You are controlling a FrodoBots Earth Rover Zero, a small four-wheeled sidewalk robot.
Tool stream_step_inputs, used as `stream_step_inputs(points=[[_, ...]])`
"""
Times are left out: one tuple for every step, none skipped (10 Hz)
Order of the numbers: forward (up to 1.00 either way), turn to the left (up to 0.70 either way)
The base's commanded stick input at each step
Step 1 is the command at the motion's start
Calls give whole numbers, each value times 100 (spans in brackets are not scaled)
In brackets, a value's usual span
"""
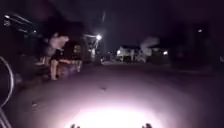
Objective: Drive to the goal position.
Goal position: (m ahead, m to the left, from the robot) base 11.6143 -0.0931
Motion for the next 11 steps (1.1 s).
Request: stream_step_inputs(points=[[100, 0], [100, 0], [100, 0], [100, 0], [100, 0], [100, -12], [100, -30], [100, -40], [100, -40], [100, 0], [100, 0]])
